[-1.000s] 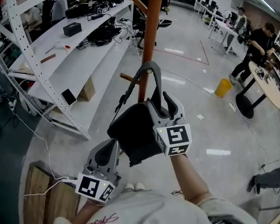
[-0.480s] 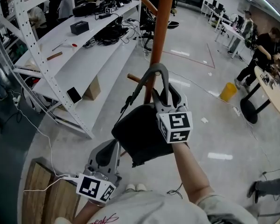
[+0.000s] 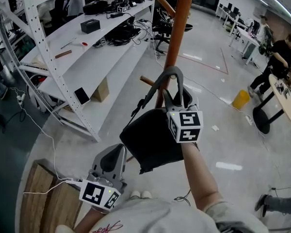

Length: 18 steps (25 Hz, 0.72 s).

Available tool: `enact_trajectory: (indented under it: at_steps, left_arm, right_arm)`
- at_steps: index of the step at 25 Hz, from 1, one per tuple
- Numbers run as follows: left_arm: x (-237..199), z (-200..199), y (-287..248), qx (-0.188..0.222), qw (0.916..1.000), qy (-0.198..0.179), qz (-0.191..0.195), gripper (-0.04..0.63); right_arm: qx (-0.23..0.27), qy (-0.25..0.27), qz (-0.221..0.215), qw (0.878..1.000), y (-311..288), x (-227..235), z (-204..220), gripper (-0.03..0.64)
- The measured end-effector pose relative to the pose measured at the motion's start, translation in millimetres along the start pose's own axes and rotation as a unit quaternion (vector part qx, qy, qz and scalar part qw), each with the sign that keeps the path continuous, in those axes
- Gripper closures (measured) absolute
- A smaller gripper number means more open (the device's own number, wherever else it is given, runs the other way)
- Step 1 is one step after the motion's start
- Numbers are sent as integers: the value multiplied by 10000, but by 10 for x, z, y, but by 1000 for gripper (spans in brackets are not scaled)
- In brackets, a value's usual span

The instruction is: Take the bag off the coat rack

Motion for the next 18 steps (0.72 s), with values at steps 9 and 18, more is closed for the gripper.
enact_trajectory:
  at_steps: [9,18]
  left_arm:
    - [-50,-8,69,-6,9999,5,-121,575]
    - [-74,-35,113,13,9998,0,-198,575]
  right_arm:
    - [-161,-161,27,9997,-95,24,30,399]
    - [-106,-98,372,9992,-108,79,1,579]
Point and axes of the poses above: the fingertips, and each gripper's own axes: y backward along the fingers, x to its right, z out of its underside, the point moved 3 cm from there along y, backward along the fingers, and after that the axes turned 2 degrees about z, right-handed, at the moved point
